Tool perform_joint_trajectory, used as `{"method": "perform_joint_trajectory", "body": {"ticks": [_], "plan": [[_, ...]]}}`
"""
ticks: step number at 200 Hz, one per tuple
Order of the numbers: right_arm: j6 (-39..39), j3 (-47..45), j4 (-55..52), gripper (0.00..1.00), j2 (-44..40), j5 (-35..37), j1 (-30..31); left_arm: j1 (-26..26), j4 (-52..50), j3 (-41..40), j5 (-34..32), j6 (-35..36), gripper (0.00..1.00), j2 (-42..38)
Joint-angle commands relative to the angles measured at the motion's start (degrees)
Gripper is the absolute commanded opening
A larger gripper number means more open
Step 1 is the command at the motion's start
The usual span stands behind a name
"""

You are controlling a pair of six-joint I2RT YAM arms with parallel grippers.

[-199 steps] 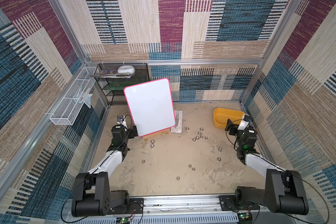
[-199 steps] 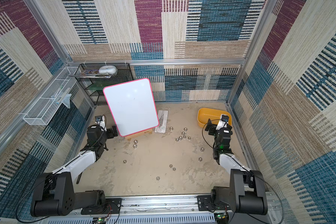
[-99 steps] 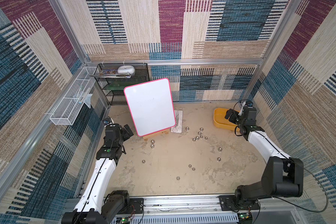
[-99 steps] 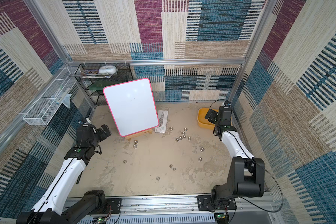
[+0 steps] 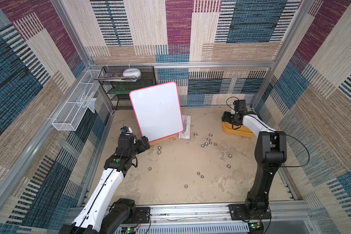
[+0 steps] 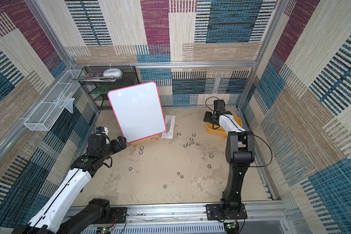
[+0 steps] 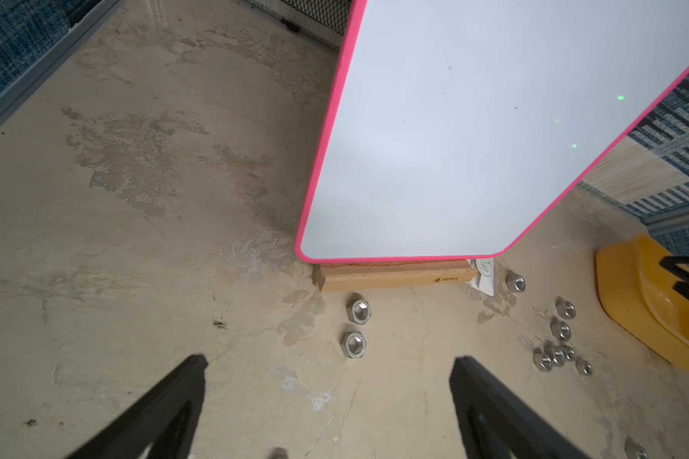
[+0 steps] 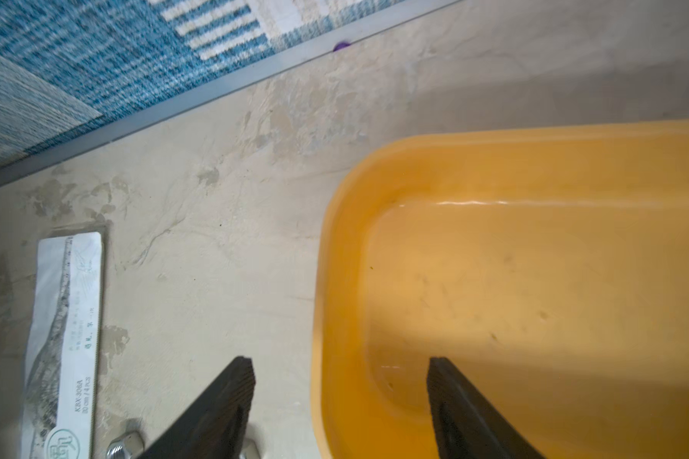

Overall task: Put the nuts on the desktop into the storage box
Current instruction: Move the storage box to the center of the board.

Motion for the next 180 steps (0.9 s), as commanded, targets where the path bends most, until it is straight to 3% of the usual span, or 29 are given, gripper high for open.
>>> {"method": "perform_joint_trajectory", "body": {"ticks": [1,25,86,139,180], "plan": [[-1.64,4.95,-8.52,0.67,4.37,1.43,1.13,-1.29,-0.86,1.02,0.12,0.1,1.0,-0.01],[-0.99,4.86,-9.33,0.6,5.51,0.35,2.35,-3.55,-1.83,2.66,-0.53,1.56,1.0,0.37],[1.89,-9.01,-6.46,0.58,-3.59,-1.54,7.26,-8.31,-3.03,5.03,-3.38,2.92,1.0,3.72],[6.1,-20.94,-3.3,0.58,-11.83,-3.98,11.2,-9.96,-3.37,5.74,-3.66,2.62,1.0,5.39],[8.23,-22.91,-2.37,0.6,-12.28,-3.43,14.19,-11.13,-3.37,5.75,-3.8,2.59,1.0,5.49]]}}
